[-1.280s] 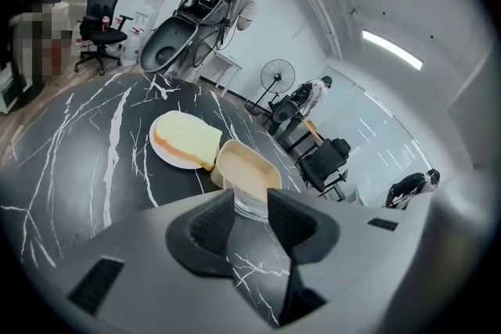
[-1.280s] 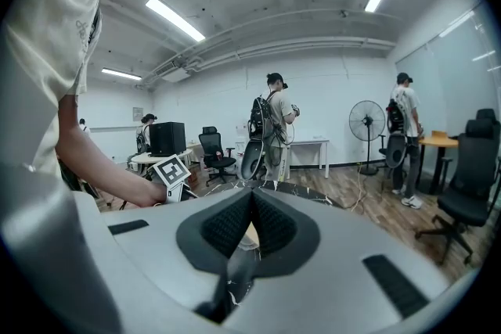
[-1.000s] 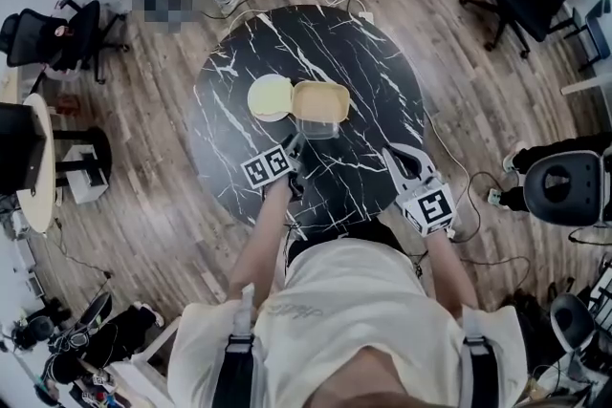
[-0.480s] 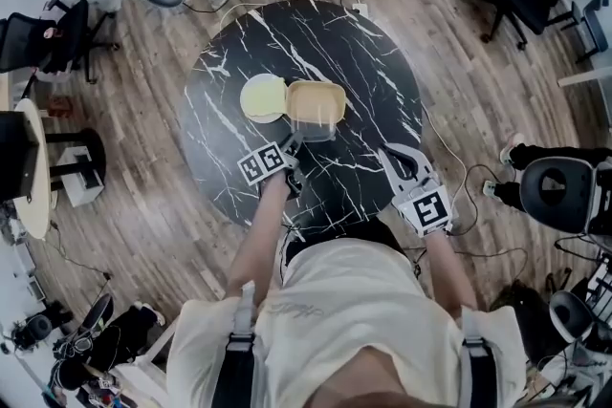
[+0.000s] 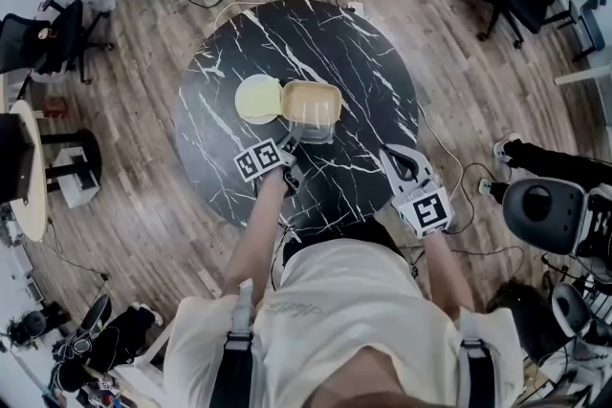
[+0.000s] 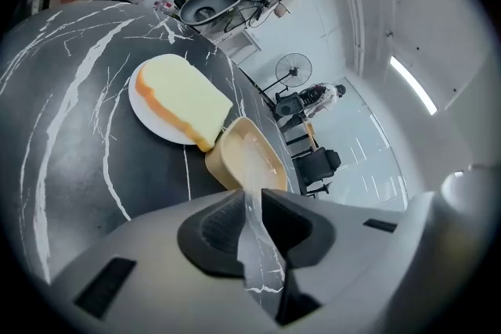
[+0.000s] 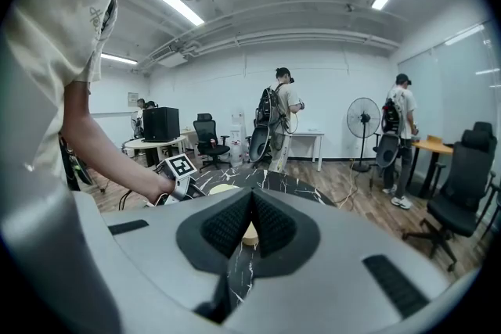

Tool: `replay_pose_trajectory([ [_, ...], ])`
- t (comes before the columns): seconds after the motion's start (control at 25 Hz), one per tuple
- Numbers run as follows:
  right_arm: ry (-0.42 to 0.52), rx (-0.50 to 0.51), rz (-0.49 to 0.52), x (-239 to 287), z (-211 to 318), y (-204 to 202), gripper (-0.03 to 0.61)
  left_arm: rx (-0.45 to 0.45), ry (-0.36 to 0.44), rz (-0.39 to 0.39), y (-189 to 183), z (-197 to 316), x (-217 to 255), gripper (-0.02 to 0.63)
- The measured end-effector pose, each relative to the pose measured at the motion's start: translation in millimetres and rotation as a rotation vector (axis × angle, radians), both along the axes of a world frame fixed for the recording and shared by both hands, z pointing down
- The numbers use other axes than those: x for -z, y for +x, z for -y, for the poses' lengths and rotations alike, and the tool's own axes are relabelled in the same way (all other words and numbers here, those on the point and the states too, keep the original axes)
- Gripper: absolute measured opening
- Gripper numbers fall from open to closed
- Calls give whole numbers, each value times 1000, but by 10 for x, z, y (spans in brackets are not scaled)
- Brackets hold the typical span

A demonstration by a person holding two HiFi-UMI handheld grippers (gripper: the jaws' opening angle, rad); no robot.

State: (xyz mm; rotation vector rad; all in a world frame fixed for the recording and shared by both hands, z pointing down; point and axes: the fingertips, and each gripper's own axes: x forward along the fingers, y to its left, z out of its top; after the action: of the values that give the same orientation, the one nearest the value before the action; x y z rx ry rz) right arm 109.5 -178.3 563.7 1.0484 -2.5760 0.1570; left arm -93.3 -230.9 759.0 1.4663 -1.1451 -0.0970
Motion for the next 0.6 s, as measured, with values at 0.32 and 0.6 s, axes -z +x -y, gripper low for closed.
replay_pose_trajectory([
  [0.32,-1,11,10,4,-44,-45,8,7,61,-34,20,-5,304,55],
  [0.6,31,34,24,116,-118,-102,8,20,162,-18,-15,-90,775,55],
])
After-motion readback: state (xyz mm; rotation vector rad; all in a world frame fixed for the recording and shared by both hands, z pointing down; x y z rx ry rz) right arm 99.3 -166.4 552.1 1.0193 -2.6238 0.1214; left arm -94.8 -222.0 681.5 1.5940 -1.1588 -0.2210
